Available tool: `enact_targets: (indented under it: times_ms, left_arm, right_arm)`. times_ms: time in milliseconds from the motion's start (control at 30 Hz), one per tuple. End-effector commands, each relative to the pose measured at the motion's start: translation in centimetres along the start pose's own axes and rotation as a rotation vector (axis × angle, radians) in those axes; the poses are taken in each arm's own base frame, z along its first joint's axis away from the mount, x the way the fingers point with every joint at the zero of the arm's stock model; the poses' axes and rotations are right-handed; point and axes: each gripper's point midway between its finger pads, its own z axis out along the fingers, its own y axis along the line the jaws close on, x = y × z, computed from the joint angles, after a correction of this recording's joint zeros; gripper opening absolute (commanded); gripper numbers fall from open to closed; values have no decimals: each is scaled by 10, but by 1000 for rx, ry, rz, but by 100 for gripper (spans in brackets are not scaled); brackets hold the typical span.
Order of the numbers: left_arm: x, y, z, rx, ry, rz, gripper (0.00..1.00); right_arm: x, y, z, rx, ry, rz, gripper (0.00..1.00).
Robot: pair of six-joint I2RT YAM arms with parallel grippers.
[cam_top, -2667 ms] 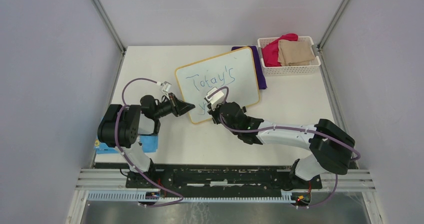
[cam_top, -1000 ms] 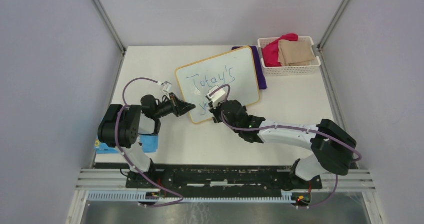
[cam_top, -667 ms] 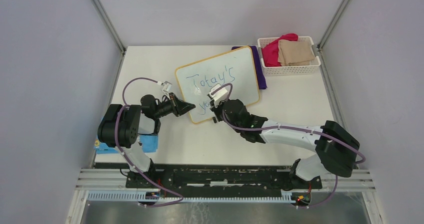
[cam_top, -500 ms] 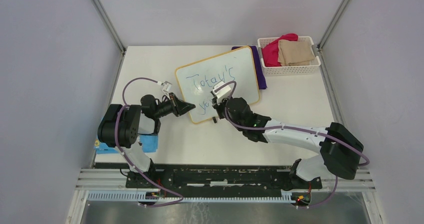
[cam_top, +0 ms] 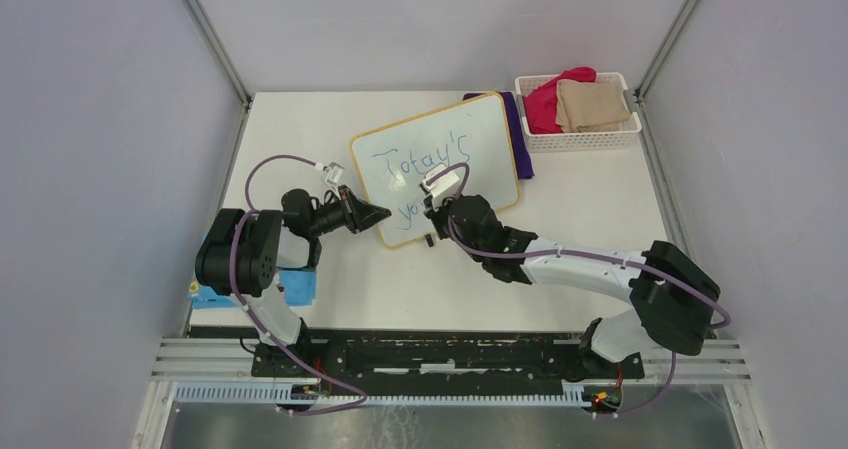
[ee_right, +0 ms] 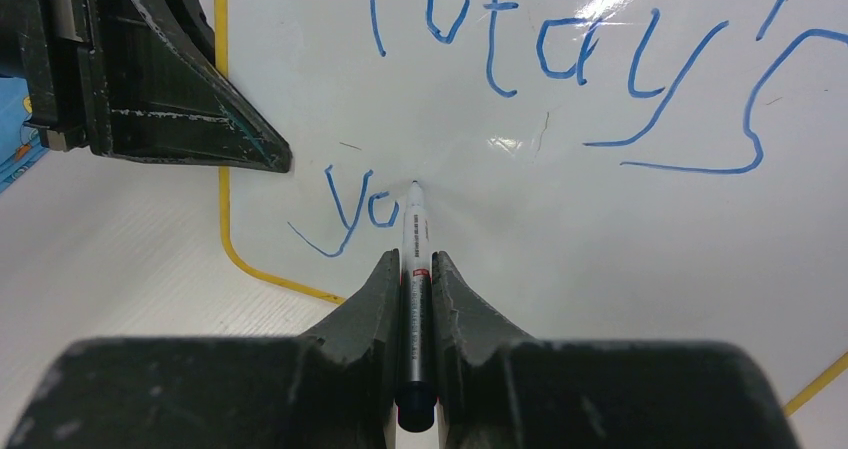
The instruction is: Write a sentence on the whiteboard
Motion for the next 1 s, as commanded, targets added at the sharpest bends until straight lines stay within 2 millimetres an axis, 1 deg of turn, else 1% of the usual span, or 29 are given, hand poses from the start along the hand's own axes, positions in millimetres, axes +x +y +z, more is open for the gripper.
enact_targets:
  times_ms: [0,233,633,800,967]
  left_arm:
    - [7,16,1,-69,12,2,2]
    - [7,16,1,-71,14,1,2]
    - [7,16,1,-71,15,0,2]
    - [7,16,1,-71,15,2,2]
    - [7,16,1,-70,16,3,2]
  right_arm:
    - [-10,-1,4,9,-30,24,0]
    - [5,-3,4,21,4,18,0]
    - [31,-6,-4,25,50,17,0]
    - [33,-15,-9,56,50,18,0]
    - [24,-23,-8,72,31,30,0]
